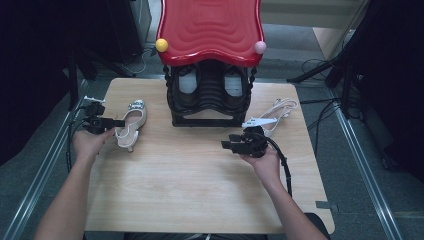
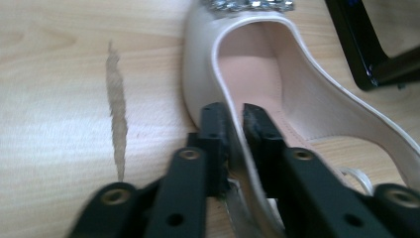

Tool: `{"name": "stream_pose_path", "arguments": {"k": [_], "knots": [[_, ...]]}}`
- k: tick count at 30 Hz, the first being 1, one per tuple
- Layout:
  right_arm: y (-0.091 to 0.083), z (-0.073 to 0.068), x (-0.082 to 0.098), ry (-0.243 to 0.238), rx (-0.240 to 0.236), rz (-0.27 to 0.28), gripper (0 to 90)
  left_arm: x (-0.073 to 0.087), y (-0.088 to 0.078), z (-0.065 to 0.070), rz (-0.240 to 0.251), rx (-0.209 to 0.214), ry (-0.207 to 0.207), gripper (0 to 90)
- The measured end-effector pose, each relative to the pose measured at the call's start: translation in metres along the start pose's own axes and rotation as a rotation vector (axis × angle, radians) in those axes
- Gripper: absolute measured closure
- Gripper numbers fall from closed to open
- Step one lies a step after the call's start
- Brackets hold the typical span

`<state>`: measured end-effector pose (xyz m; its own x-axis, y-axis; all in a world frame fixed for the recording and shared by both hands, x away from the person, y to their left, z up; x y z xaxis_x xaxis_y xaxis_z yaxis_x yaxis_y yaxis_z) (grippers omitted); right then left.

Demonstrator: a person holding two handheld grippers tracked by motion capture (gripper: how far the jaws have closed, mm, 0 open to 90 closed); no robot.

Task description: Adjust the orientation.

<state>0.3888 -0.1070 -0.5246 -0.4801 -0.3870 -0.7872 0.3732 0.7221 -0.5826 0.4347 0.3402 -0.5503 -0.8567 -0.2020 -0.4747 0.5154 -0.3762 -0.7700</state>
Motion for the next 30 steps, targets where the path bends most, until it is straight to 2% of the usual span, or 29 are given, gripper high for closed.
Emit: {"name": "stream_pose_path", "arguments": {"k": [4, 8, 10, 13, 15, 16, 21, 24, 27, 30], "knots": [[0.0, 0.0, 0.002, 0.002, 0.004, -0.009, 52.0, 0.0, -0.002, 0.0, -0.018, 0.006, -0.017, 86.1], [-0.001, 0.001, 0.003, 0.006, 0.006, -0.012, 52.0, -0.003, -0.008, 0.005, 0.008, 0.066, -0.058, 86.7], [-0.002, 0.001, 0.003, 0.006, 0.006, -0.014, 51.9, -0.003, -0.012, 0.008, 0.006, 0.074, -0.041, 86.7], [-0.003, 0.002, 0.003, 0.008, 0.01, -0.011, 51.9, 0.0, -0.018, 0.013, 0.014, 0.099, -0.046, 86.8], [-0.003, 0.002, 0.003, 0.006, 0.011, -0.01, 51.9, 0.003, -0.023, 0.015, 0.015, 0.121, -0.033, 86.8], [-0.003, 0.002, 0.003, 0.006, 0.01, -0.009, 51.9, 0.004, -0.025, 0.018, 0.026, 0.137, -0.042, 86.8], [-0.003, 0.004, 0.001, 0.007, 0.014, -0.001, 51.9, 0.014, -0.032, 0.029, 0.032, 0.161, -0.01, 86.7], [-0.002, 0.005, 0.0, 0.007, 0.012, 0.006, 52.0, 0.024, -0.033, 0.035, 0.025, 0.169, 0.014, 86.7], [0.001, 0.006, -0.002, 0.013, 0.003, 0.008, 52.0, 0.034, -0.032, 0.039, 0.016, 0.189, 0.01, 86.7], [0.004, 0.006, -0.004, -0.004, 0.0, 0.007, 52.0, 0.045, -0.034, 0.045, 0.016, 0.211, 0.007, 86.7]]}}
Point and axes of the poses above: each handheld gripper's, and its own axes: y roughly forward along the jaws, x roughly out of its underside, z roughly to its right, the point moved 6 cm from there along y, roughly forward along the jaws, and after that the axes turned 7 degrees about -y, right-handed, at the moved point
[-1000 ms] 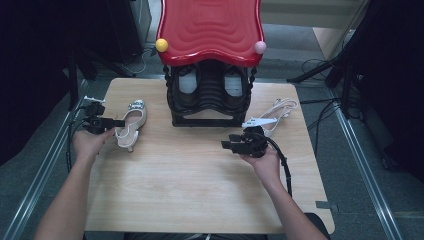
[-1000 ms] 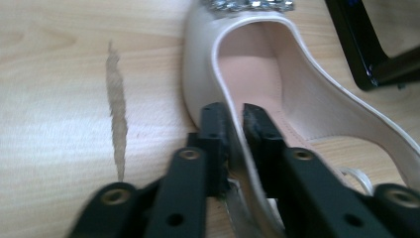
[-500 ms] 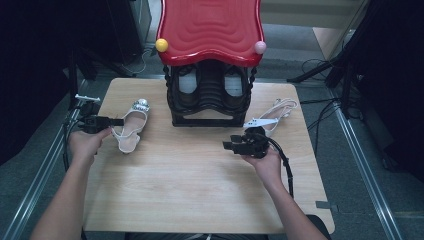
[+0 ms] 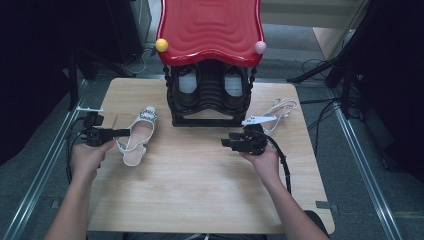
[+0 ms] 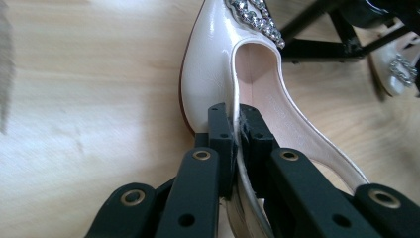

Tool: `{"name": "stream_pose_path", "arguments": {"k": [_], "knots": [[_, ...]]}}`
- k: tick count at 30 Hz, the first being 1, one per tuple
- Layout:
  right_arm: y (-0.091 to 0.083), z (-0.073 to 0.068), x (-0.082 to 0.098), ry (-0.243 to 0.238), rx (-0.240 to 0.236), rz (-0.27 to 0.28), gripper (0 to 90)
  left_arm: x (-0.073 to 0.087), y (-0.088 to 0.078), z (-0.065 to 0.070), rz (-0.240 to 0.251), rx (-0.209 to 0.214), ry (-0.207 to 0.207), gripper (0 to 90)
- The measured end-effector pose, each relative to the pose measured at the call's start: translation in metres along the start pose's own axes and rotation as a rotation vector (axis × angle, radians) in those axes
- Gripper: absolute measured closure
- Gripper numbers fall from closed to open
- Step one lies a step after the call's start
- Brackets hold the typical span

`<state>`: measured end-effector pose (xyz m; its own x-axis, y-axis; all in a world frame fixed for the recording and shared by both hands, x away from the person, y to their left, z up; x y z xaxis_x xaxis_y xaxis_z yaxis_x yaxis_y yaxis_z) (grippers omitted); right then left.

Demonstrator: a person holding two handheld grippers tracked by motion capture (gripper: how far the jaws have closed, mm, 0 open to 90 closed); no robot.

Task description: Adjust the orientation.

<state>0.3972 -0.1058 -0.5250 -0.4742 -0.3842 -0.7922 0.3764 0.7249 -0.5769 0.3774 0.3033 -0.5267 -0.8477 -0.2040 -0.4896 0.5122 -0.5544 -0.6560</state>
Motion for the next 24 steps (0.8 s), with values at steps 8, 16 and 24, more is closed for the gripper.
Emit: {"name": "stream_pose_path", "arguments": {"k": [8, 16, 24], "knots": [[0.006, -0.003, -0.003, -0.01, -0.011, -0.011, 52.0, 0.025, -0.004, 0.022, -0.011, 0.039, 0.031, 86.6], [0.009, -0.005, -0.003, -0.026, -0.009, -0.022, 51.9, 0.048, 0.004, 0.045, -0.046, 0.085, 0.055, 86.5], [0.011, -0.008, -0.001, -0.024, -0.01, -0.034, 51.8, 0.055, 0.012, 0.075, -0.071, 0.179, 0.085, 86.4]]}}
Point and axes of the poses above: each handheld gripper's, and its own axes: y roughly forward along the jaws, x roughly out of its underside, z roughly to its right, the point moved 6 cm from there along y, roughly forward along the jaws, and after that the axes turned 7 degrees about -y, right-handed, at the moved point
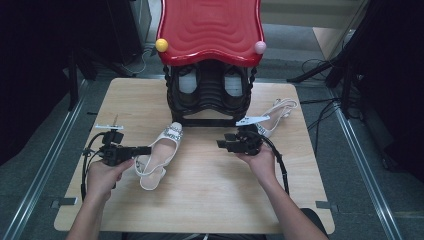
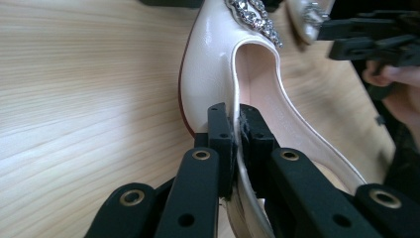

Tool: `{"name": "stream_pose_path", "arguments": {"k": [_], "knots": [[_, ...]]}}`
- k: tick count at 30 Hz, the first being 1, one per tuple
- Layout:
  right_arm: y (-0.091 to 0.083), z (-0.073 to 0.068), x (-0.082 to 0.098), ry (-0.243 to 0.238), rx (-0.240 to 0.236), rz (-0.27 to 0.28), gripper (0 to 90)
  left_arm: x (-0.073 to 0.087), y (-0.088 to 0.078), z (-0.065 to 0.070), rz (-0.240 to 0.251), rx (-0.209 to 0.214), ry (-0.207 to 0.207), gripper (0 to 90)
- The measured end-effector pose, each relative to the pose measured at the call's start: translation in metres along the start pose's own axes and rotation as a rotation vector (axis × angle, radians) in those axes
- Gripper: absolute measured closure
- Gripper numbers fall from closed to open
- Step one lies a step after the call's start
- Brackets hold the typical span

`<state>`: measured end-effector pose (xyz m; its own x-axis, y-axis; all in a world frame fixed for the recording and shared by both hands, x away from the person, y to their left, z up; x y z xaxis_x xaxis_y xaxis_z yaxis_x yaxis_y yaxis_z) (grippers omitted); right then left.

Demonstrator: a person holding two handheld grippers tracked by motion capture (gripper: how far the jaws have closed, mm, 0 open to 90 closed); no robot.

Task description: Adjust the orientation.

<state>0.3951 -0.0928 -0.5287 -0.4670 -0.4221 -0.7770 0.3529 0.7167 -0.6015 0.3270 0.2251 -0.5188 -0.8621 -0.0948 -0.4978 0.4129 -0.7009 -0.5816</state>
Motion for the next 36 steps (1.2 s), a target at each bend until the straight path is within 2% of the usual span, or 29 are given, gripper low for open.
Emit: {"name": "stream_pose_path", "arguments": {"k": [9, 19, 23, 27, 32, 35, 36], "knots": [[0.002, -0.004, 0.004, -0.006, 0.002, -0.013, 51.7, 0.004, 0.021, 0.021, -0.05, 0.033, 0.046, 86.3], [-0.007, -0.006, 0.016, 0.011, 0.024, -0.02, 51.3, 0.005, 0.055, 0.042, -0.122, 0.076, 0.105, 86.2], [-0.012, -0.006, 0.022, 0.019, 0.039, -0.029, 51.3, 0.003, 0.069, 0.05, -0.137, 0.1, 0.112, 86.1], [-0.019, -0.006, 0.028, 0.032, 0.059, -0.02, 51.3, 0.0, 0.08, 0.054, -0.147, 0.14, 0.092, 85.4], [-0.023, -0.005, 0.035, 0.054, 0.077, -0.019, 51.2, -0.003, 0.094, 0.057, -0.157, 0.106, 0.124, 85.0], [-0.021, -0.006, 0.039, 0.052, 0.083, -0.028, 51.2, -0.002, 0.101, 0.053, -0.181, 0.088, 0.123, 84.5], [-0.02, -0.007, 0.04, 0.05, 0.083, -0.031, 51.2, -0.002, 0.103, 0.05, -0.187, 0.071, 0.129, 84.0]]}}
Point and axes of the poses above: each handheld gripper's, and its own axes: y roughly forward along the jaws, x roughly out of its underside, z roughly to its right, the point moved 6 cm from there along y, roughly forward along the jaws, and after that the axes turned 7 degrees about -y, right-handed, at the moved point
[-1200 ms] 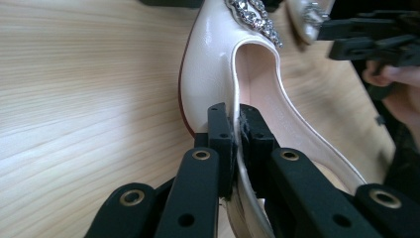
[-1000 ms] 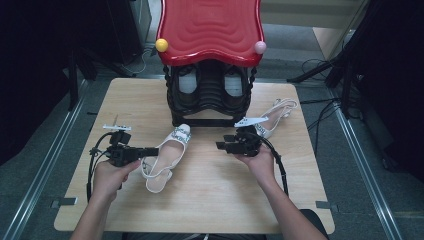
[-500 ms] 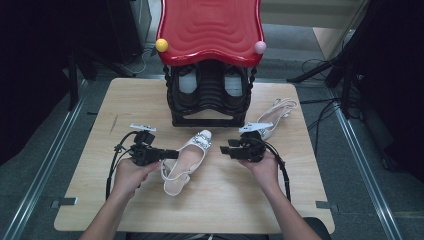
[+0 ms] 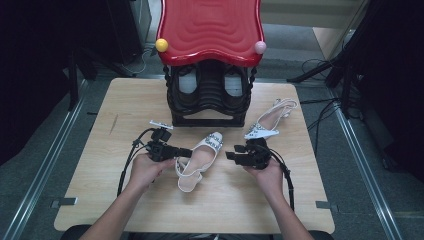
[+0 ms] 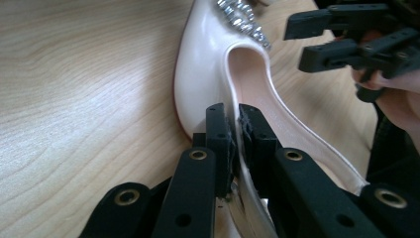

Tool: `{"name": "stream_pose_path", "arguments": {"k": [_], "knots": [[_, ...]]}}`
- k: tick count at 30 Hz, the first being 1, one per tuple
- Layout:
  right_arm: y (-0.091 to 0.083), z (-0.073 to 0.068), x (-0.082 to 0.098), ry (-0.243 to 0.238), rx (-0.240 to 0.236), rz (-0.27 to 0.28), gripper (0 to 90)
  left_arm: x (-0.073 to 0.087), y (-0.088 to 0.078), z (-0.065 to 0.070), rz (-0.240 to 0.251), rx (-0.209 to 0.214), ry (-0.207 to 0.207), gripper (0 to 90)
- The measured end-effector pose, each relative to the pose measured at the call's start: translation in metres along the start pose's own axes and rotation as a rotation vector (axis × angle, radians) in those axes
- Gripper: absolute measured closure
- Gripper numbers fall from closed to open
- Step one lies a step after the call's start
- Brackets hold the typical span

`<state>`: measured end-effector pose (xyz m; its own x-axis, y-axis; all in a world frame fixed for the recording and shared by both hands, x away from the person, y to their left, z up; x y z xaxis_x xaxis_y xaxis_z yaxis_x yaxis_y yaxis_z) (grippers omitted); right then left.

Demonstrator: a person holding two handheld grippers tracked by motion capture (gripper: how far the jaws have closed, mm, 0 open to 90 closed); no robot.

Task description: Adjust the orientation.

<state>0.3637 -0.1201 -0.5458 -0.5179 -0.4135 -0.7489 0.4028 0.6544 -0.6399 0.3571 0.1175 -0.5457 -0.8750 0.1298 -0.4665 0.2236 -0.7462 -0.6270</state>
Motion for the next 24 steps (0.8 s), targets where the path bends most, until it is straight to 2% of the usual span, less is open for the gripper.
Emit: {"name": "stream_pose_path", "arguments": {"k": [2, 6, 10, 14, 16, 19, 24], "knots": [[0.002, -0.002, 0.002, -0.001, 0.005, -0.006, 51.2, 0.0, 0.001, -0.005, -0.002, -0.038, 0.016, 81.7], [0.004, -0.005, 0.003, 0.003, -0.002, -0.008, 54.6, -0.003, -0.004, -0.007, 0.005, -0.024, 0.016, 71.1], [0.007, -0.009, 0.003, 0.0, -0.011, -0.009, 57.8, -0.003, -0.009, -0.003, 0.01, -0.007, 0.02, 64.3], [0.012, -0.011, 0.003, 0.012, -0.018, -0.016, 58.6, -0.006, -0.021, 0.001, 0.014, -0.056, 0.07, 59.1], [0.015, -0.013, 0.003, 0.014, -0.032, -0.014, 62.0, -0.008, -0.029, 0.004, 0.026, -0.037, 0.078, 56.7], [0.017, -0.016, 0.001, 0.008, -0.037, -0.002, 73.1, -0.009, -0.037, 0.004, 0.056, -0.041, 0.085, 54.0], [0.021, -0.025, -0.002, 0.0, -0.091, 0.008, 90.0, -0.009, -0.047, -0.004, 0.08, -0.05, 0.075, 53.3]]}}
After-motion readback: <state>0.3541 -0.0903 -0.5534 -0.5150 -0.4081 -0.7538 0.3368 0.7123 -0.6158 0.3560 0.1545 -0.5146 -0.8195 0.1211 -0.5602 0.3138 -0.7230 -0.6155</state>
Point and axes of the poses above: each handheld gripper's, and its own axes: y roughly forward along the jaws, x roughly out of its underside, z roughly to its right, the point moved 6 cm from there along y, roughly forward along the jaws, and after that the axes turned 7 degrees about -y, right-handed, at the moved point
